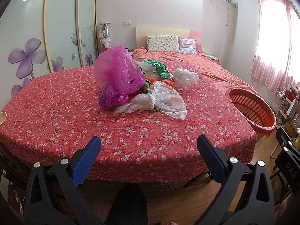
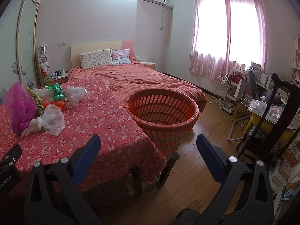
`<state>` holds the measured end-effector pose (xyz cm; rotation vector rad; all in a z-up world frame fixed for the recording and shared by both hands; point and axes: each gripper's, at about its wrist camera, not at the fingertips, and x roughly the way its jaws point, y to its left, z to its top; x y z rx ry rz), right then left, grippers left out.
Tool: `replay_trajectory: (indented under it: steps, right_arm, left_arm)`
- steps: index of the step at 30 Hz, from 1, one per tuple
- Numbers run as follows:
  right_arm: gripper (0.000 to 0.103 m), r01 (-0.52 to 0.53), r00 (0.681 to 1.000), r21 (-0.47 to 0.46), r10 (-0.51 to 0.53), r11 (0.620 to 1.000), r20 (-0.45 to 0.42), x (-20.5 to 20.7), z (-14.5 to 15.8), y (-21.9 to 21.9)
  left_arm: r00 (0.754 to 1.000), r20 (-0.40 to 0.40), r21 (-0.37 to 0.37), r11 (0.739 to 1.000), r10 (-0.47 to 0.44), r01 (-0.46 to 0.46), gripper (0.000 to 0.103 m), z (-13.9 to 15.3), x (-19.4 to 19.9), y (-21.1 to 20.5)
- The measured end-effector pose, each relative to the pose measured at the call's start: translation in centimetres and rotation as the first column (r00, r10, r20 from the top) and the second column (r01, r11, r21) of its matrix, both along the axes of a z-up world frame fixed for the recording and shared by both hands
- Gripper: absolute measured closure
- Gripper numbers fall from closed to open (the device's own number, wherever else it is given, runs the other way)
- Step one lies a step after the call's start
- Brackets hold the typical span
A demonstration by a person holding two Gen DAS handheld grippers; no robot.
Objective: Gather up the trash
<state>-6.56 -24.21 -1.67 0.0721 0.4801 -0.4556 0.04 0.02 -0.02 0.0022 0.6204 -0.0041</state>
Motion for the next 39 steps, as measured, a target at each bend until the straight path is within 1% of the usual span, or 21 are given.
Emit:
replay_trajectory:
  steps: [33,39]
  right_arm:
    - [0.004,0.002,1.000,-0.001,-0.002,1.000,-0.001,0.0,-0.1,-0.1]
    - [0.004,-0.014,1.000,0.013,0.014,1.000,0.002,1.3,0.1,-0.1]
  left_arm:
    - [1.000,-0.002,0.000,1.000,0.002,-0.002,0.002,0.0,0.0,0.0]
    - [1.000,0.001,-0.001,1.000,0.023,-0.023,0.002,-0.1,1.1,0.9]
